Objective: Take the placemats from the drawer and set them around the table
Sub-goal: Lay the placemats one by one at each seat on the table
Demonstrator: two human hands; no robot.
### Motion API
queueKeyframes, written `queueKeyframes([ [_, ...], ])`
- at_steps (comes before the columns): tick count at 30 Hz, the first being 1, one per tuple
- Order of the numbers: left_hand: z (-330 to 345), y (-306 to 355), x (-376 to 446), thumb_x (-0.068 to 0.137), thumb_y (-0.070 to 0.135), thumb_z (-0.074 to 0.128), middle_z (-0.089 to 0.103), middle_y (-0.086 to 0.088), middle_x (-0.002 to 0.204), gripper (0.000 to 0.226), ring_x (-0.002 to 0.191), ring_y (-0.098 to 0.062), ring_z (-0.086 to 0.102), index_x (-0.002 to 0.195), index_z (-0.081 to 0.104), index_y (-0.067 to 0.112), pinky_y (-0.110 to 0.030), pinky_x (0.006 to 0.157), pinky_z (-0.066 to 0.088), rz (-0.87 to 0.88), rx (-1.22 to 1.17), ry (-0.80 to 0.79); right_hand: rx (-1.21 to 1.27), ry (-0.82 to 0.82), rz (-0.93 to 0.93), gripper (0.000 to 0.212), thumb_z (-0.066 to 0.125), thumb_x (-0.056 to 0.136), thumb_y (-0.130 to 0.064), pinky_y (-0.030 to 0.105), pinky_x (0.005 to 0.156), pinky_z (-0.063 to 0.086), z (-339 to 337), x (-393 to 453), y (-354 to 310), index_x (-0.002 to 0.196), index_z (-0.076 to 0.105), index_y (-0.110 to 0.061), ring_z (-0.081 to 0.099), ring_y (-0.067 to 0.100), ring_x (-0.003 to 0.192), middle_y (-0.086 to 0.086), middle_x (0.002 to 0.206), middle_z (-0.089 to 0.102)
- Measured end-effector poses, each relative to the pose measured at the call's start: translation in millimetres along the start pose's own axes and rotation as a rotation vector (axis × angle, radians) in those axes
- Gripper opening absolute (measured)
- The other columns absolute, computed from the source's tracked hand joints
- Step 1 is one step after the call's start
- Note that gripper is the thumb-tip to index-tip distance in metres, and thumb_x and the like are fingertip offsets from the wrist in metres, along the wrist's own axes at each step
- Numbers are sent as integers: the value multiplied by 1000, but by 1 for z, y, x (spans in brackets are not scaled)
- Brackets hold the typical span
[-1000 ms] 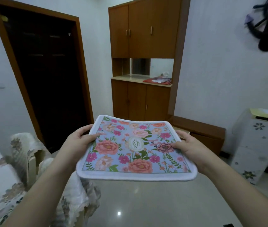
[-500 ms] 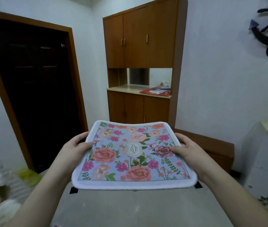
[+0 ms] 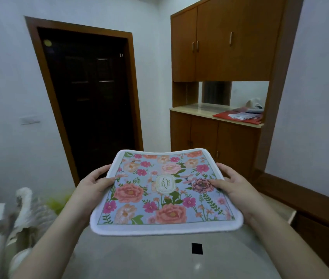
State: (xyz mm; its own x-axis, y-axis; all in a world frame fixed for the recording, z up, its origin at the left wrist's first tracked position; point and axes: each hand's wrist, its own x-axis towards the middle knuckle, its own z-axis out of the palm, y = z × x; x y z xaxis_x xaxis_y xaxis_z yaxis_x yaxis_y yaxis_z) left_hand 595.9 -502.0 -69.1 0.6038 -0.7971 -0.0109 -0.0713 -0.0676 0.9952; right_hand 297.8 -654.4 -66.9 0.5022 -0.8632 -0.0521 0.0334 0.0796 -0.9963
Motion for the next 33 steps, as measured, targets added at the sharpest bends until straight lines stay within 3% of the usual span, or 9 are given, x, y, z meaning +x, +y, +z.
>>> queueKeyframes([
  [11,-70,-18,134,92,15,65,75,-22,91,41,78,-42,73,129,53,29,-49,66,61,-72,-111,107,-39,-126,-17,62,66,90,-11,55,76,58,94,173,10,140,38,-33,73,37,84,12,98,75],
  [17,-83,-22,201,90,15,68,76,-17,92,44,77,-38,74,128,52,30,-41,52,60,-87,-161,142,-36,-165,4,53,64,92,-11,43,63,61,120,253,6,135,41,-32,73,35,83,11,95,76],
  [23,-87,-33,274,92,13,66,76,-16,94,45,79,-36,75,130,51,31,-42,57,61,-109,-163,206,-35,-223,34,47,64,91,-9,44,63,61,133,345,19,126,43,-33,73,36,84,12,96,75],
  [27,-85,-40,332,90,14,68,76,-16,96,49,83,-37,74,131,49,33,-52,72,60,-118,-135,245,-28,-263,43,41,64,91,-7,44,63,61,138,417,30,121,50,-31,73,37,84,14,98,75],
  [33,-79,-50,409,90,9,66,75,-16,100,49,86,-39,73,131,51,31,-56,75,58,-135,-179,330,-31,-355,98,52,66,90,-11,56,77,57,150,524,33,133,45,-31,72,39,86,17,99,74],
])
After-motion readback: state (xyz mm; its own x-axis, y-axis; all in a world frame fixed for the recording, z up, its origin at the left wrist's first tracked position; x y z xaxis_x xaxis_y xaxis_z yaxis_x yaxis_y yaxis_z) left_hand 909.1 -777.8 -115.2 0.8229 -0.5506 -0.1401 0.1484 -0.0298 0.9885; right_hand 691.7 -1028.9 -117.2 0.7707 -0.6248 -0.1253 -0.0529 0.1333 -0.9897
